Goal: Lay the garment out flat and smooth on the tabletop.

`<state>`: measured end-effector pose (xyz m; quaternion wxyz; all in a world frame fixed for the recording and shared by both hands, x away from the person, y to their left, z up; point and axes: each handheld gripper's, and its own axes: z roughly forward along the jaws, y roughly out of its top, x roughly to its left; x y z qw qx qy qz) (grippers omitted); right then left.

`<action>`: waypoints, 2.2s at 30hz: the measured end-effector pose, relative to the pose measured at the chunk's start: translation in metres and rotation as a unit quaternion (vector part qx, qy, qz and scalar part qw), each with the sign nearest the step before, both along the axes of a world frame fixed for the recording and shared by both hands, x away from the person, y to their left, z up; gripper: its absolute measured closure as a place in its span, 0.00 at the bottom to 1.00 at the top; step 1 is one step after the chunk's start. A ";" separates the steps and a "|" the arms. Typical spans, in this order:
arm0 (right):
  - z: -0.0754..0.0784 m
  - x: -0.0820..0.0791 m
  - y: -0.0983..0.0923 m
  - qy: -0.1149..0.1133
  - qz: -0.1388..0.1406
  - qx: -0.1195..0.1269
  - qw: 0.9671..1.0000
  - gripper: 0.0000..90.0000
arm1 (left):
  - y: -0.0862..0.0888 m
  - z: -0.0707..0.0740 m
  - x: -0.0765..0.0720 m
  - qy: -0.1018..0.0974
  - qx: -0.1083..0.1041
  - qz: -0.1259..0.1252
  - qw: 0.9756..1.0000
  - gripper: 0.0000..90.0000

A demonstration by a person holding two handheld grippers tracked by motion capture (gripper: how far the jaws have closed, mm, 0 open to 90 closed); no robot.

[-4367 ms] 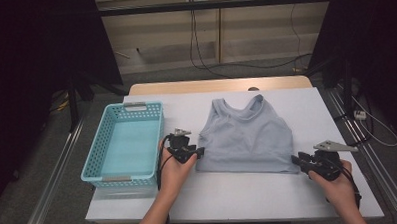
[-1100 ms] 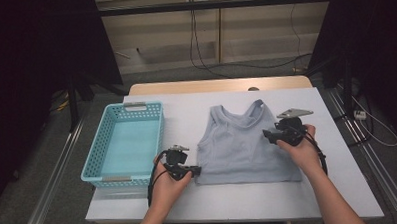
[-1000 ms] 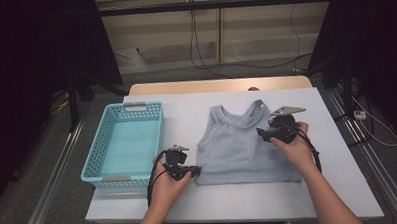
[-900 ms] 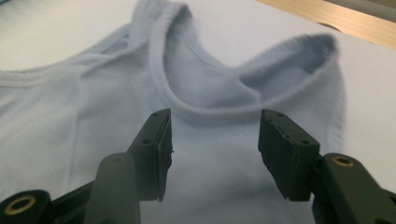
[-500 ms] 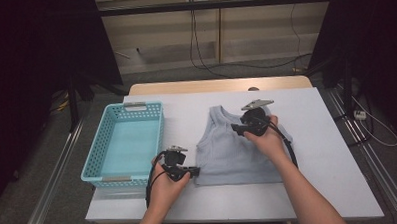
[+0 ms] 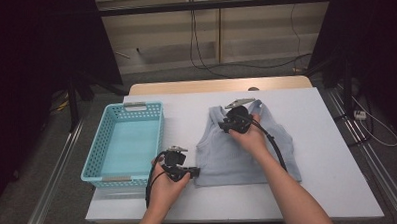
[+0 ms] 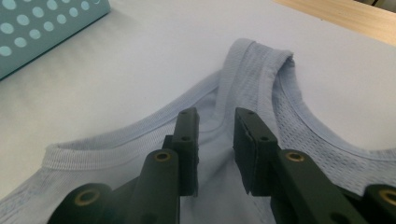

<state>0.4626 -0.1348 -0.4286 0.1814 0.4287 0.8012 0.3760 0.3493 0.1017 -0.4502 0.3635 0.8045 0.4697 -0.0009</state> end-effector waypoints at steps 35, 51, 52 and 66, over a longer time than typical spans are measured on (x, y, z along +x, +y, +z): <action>-0.031 0.028 0.031 0.025 0.016 0.002 1.000 0.97 | -0.001 -0.003 0.000 0.006 0.003 0.001 1.000 0.97; 0.004 0.010 -0.010 0.005 0.001 0.012 1.000 0.50 | 0.001 -0.001 0.000 0.003 0.000 0.000 1.000 0.96; 0.006 0.008 -0.016 -0.001 -0.003 0.011 1.000 0.50 | 0.000 -0.001 0.000 0.003 0.001 0.002 1.000 0.96; 0.000 0.005 -0.084 0.004 -0.078 -0.022 0.997 0.63 | 0.000 -0.001 0.000 0.003 0.006 -0.001 1.000 0.97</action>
